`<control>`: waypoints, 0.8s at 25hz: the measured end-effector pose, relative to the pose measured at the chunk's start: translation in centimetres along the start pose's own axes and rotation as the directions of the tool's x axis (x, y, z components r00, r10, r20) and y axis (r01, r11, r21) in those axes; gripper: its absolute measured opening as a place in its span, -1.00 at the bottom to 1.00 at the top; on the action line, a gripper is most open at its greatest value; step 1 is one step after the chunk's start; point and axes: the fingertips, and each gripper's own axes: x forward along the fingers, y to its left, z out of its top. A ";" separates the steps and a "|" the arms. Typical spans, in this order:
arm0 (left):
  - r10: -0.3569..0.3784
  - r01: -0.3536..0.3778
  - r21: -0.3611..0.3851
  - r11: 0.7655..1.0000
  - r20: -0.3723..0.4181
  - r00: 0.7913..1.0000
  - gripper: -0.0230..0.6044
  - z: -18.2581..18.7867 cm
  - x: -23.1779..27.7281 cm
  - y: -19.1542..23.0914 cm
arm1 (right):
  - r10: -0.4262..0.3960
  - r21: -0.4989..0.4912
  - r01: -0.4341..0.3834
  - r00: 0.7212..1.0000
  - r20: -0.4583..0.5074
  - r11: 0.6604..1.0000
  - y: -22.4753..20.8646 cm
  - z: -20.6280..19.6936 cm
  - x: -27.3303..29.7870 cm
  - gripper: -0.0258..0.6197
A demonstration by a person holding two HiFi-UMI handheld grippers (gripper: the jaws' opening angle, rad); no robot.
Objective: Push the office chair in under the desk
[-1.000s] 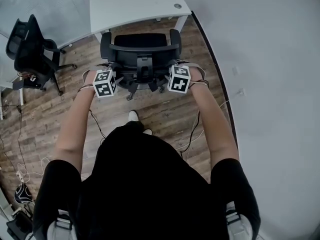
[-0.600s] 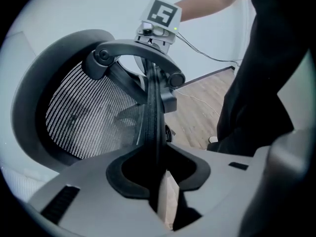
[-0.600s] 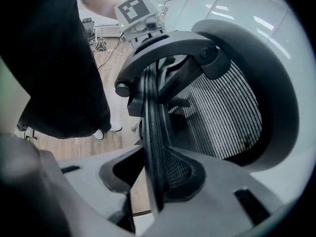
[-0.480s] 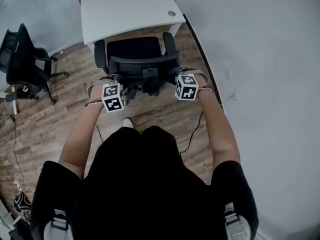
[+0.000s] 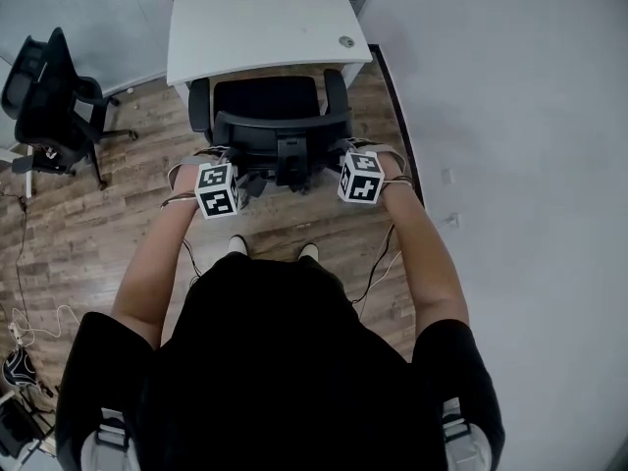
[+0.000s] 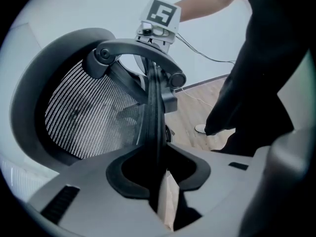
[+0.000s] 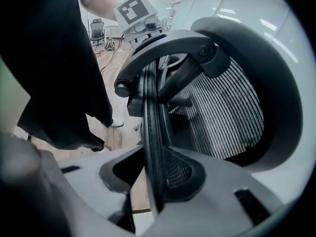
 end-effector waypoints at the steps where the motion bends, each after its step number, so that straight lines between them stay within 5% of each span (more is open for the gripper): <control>1: 0.001 -0.001 -0.012 1.000 -0.003 1.000 -0.62 0.3 0.2 0.2 | -0.003 -0.012 0.003 1.000 0.004 1.000 -0.4 -0.4 0.0 -0.56; 20: 0.019 -0.020 -0.046 0.999 -0.015 1.000 -0.56 2.5 2.7 4.4 | -0.028 -0.064 0.031 0.998 0.053 0.997 -4.4 -3.8 0.5 -0.56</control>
